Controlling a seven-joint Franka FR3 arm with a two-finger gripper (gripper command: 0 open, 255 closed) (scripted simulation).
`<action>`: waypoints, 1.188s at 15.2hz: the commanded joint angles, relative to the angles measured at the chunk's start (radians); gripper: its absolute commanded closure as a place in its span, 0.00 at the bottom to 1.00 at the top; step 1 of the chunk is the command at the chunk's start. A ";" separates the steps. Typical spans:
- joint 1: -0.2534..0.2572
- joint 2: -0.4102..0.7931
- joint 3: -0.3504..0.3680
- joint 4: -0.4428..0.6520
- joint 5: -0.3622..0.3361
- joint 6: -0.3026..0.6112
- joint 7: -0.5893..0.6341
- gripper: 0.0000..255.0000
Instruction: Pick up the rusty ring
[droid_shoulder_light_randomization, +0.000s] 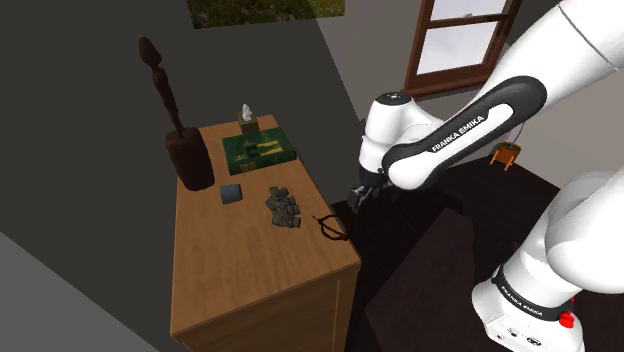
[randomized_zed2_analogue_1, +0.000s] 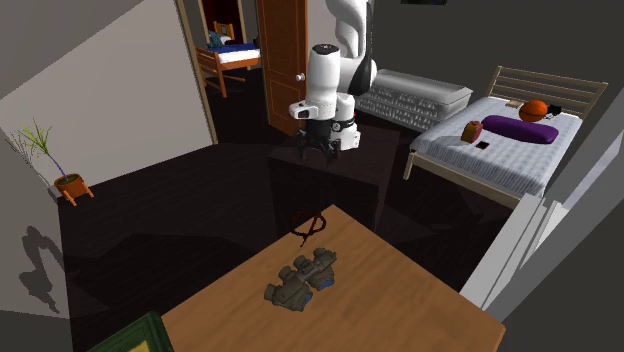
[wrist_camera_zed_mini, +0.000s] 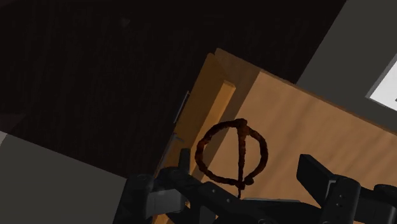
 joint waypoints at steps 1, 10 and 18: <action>-0.008 0.099 0.013 0.021 -0.027 0.102 0.023 0.00; 0.095 0.531 -0.108 0.199 -0.386 0.442 0.328 0.00; 0.227 0.720 -0.236 0.287 -0.424 0.573 0.389 0.00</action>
